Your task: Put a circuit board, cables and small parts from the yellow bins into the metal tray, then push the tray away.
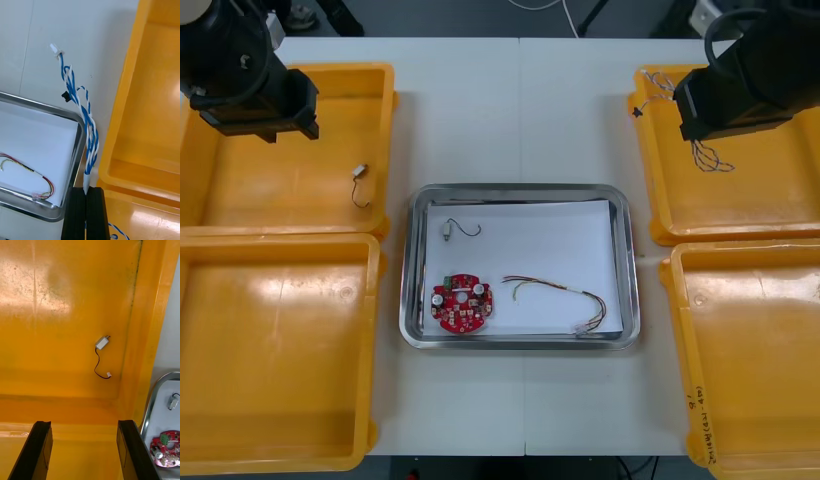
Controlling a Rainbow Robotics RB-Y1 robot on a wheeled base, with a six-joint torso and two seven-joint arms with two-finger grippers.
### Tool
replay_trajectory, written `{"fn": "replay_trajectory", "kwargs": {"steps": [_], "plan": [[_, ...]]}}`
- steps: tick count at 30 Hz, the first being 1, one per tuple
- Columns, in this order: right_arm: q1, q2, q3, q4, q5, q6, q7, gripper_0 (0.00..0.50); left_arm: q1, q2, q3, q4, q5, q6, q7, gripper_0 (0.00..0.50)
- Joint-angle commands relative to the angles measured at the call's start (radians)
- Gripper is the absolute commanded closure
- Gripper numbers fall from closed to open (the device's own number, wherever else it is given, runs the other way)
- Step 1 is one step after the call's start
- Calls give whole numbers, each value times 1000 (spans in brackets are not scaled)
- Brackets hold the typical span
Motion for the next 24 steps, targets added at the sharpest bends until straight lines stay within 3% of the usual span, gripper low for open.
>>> {"fn": "replay_trajectory", "kwargs": {"steps": [1, 15, 24], "plan": [[-67, -41, 138, -30, -5, 4, 155, 500, 43, 56, 41, -9, -13, -41, -215, 0], [-111, 33, 293, -11, -37, 4, 601, 500, 157, 54, 48, -6, -17, -210, -329, 0], [-128, 97, 370, -8, 15, -46, 853, 500, 186, 25, 42, 25, -11, -299, -340, 0]]}}
